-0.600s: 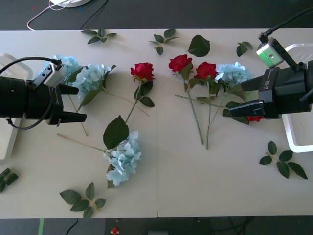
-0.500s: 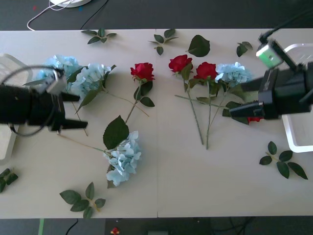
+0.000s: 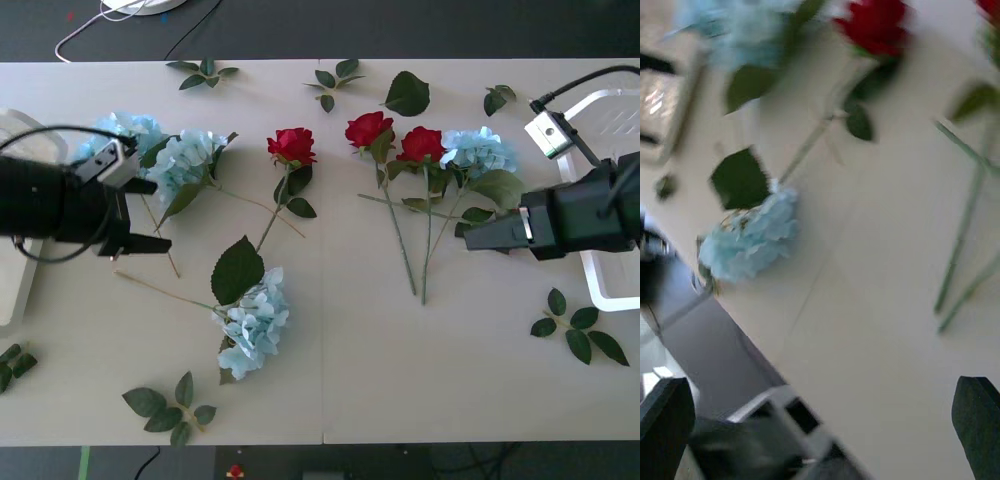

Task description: Place the red flowers into the right box and the blue flowers into the left box. If a person shows an open palm, hand one flower to the person first, then continue sorting.

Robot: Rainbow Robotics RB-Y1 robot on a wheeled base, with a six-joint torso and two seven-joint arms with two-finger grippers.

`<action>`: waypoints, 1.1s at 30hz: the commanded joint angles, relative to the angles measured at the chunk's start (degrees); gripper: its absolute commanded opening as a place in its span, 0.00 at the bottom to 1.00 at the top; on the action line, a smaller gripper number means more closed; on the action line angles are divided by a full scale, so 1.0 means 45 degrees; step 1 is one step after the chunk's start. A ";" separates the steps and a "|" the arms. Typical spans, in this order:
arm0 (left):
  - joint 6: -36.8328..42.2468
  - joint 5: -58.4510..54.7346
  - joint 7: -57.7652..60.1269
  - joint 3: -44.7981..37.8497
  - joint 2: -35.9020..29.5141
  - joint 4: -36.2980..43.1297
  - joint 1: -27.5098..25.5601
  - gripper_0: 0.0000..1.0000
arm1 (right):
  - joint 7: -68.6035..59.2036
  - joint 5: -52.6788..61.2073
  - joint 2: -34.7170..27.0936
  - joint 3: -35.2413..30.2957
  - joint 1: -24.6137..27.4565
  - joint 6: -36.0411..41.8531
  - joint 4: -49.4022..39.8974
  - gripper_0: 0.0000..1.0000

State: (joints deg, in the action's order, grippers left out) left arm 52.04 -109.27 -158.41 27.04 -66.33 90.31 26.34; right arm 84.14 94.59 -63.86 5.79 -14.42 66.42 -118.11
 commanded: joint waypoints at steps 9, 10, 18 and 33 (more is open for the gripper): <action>0.4432 0.4966 1.2995 -0.0169 -0.0299 -0.0048 0.3522 1.00 | -1.2837 -0.4027 0.0304 0.0023 -0.1658 0.2642 -0.1331 1.00; 0.4510 0.5181 1.3210 -0.0169 -0.0299 -0.0068 0.3541 1.00 | -1.3267 -0.4222 0.0343 0.0023 -0.1717 0.2798 -0.1331 1.00; 0.4608 0.6080 1.7350 0.0652 -0.0162 -0.0771 0.3893 1.00 | -1.8755 -0.6605 0.0753 0.0140 -0.1893 0.4146 -0.1312 1.00; 0.0624 0.5513 2.1139 0.5144 -0.0025 -0.2353 0.5436 1.00 | -2.6470 -1.1000 0.2335 0.2874 -0.3670 0.4595 0.1403 1.00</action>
State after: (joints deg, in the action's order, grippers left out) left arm 55.97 -83.64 -65.51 50.74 -66.32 79.57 48.28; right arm -31.22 47.31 -55.85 15.89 -26.94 86.94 -114.27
